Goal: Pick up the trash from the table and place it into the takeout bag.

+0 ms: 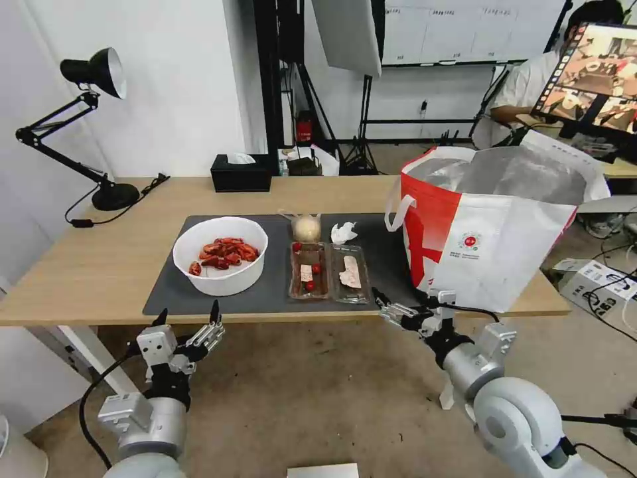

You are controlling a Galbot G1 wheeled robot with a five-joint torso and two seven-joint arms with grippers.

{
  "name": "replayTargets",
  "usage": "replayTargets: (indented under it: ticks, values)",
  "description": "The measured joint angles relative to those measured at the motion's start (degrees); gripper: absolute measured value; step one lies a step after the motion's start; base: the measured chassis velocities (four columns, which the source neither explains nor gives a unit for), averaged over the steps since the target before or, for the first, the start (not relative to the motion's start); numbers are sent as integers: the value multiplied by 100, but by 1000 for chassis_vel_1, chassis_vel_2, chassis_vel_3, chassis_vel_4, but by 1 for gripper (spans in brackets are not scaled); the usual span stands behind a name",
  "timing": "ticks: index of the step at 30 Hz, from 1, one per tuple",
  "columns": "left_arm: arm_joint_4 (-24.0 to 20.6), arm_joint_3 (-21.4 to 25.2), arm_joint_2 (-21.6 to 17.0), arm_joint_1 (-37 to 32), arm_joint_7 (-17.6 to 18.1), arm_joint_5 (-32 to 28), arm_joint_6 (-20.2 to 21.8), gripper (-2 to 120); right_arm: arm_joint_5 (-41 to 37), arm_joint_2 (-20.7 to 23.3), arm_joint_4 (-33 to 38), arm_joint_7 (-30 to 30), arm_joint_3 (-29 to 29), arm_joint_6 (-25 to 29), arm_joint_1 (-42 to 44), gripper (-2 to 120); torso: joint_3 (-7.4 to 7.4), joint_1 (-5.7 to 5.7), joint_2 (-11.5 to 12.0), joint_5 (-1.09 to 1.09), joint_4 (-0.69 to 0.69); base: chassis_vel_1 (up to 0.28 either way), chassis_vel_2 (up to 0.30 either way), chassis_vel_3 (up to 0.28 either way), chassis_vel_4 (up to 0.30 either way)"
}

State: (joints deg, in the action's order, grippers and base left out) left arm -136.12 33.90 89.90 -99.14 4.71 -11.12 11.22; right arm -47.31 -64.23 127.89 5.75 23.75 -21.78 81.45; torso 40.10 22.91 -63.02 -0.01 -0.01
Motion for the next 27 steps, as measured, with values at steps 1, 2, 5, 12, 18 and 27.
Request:
replayTargets:
  ticks: [1, 2, 5, 12, 18, 27]
  values:
    - [0, -8, 6, -7, -3, 10, -3, 100, -5, -4, 12, 1, 0, 0, 8, 100, 0, 0, 0, 1, 0, 0, 0, 0, 0]
    - [0, -8, 6, -7, -3, 10, -3, 100, -5, -4, 12, 1, 0, 0, 8, 100, 0, 0, 0, 1, 0, 0, 0, 0, 0]
    - [1, -28, 20, -26, -18, 26, -8, 100, 75, 1, 26, 2, 13, 0, 23, 100, 0, 0, 0, 1, 1, 0, 0, 0, 0]
    - [0, -39, 21, -38, -29, 37, -20, 100, 291, 15, 30, 2, 26, 2, 47, 100, 0, 0, 0, 1, 1, 0, 0, 0, 0]
    - [0, -41, 16, -48, -42, 37, -20, 100, 367, 17, 28, 2, 27, 8, 56, 100, 0, 0, 0, 1, 1, 0, 0, 0, 0]
    - [30, -40, -24, -52, -90, 32, -32, 100, 565, 20, 13, 6, 28, 25, 76, 100, 0, 0, 0, 1, 1, 0, 0, 0, 0]
